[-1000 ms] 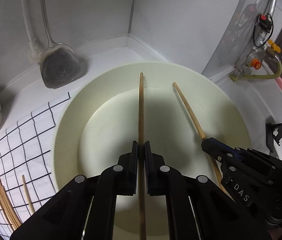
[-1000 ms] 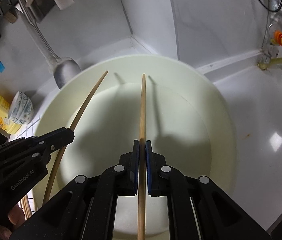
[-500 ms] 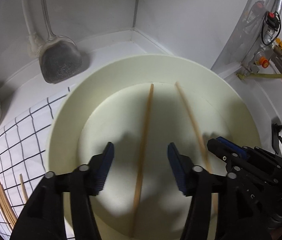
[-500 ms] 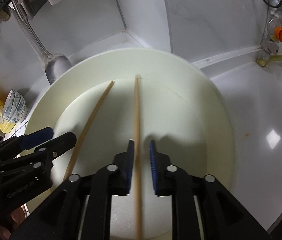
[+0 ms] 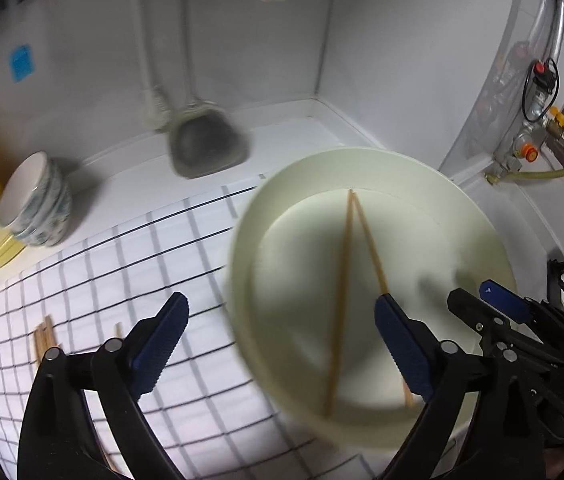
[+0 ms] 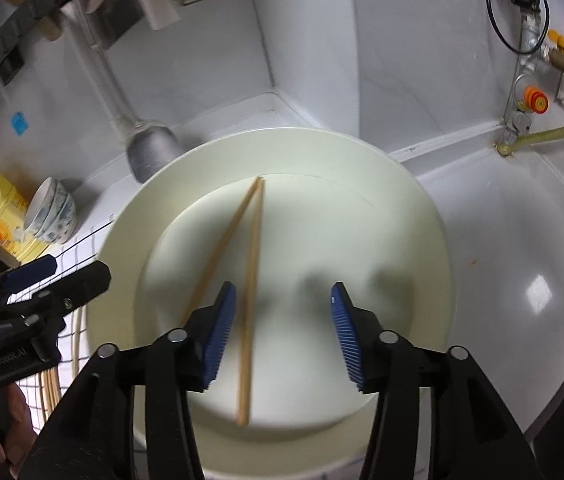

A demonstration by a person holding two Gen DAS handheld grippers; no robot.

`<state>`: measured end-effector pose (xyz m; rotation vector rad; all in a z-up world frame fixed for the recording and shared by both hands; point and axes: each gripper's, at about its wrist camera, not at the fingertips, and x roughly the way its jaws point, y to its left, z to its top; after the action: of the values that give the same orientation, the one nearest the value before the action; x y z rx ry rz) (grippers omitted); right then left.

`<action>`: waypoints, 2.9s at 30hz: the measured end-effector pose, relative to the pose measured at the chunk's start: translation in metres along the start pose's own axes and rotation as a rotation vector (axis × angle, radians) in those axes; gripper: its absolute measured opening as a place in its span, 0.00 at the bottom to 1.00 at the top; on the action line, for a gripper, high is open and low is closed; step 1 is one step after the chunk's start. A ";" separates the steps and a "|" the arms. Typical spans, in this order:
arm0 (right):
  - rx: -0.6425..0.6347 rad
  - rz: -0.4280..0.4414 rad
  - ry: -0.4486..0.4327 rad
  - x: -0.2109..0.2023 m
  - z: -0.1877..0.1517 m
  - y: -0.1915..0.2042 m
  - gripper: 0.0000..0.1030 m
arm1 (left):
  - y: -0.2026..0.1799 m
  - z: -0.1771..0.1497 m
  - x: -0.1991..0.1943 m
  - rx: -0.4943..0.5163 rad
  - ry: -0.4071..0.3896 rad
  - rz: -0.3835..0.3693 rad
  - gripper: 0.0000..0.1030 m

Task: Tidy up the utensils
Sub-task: 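Open both tools to drop the chopsticks into the cream basin, then move both open tools back to the chopsticks on the grid mat, then close the left tool on a chopstick while the right tool grasps another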

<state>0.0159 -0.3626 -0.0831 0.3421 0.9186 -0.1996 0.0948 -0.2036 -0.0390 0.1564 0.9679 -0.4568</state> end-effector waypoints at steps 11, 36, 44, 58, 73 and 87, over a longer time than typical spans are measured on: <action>-0.056 0.030 -0.013 -0.041 -0.035 0.069 0.57 | 0.077 -0.040 -0.069 -0.091 -0.022 0.068 0.94; -0.221 0.145 0.021 -0.061 -0.116 0.222 0.65 | 0.251 -0.168 -0.129 -0.272 0.022 0.190 0.94; -0.276 0.167 0.067 -0.043 -0.127 0.232 0.65 | 0.262 -0.185 -0.116 -0.337 0.037 0.229 0.94; -0.356 0.232 0.087 0.011 -0.131 0.219 0.65 | 0.255 -0.196 -0.070 -0.433 0.036 0.259 0.94; -0.363 0.134 0.045 0.056 -0.136 0.238 0.65 | 0.277 -0.189 -0.021 -0.410 0.027 0.273 0.94; -0.371 0.086 0.042 0.065 -0.134 0.244 0.65 | 0.268 -0.185 -0.007 -0.347 0.045 0.307 0.94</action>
<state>0.0315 -0.0879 -0.1610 0.0419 0.9593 0.0581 0.0698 0.0990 -0.1568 0.0003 1.0323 -0.0009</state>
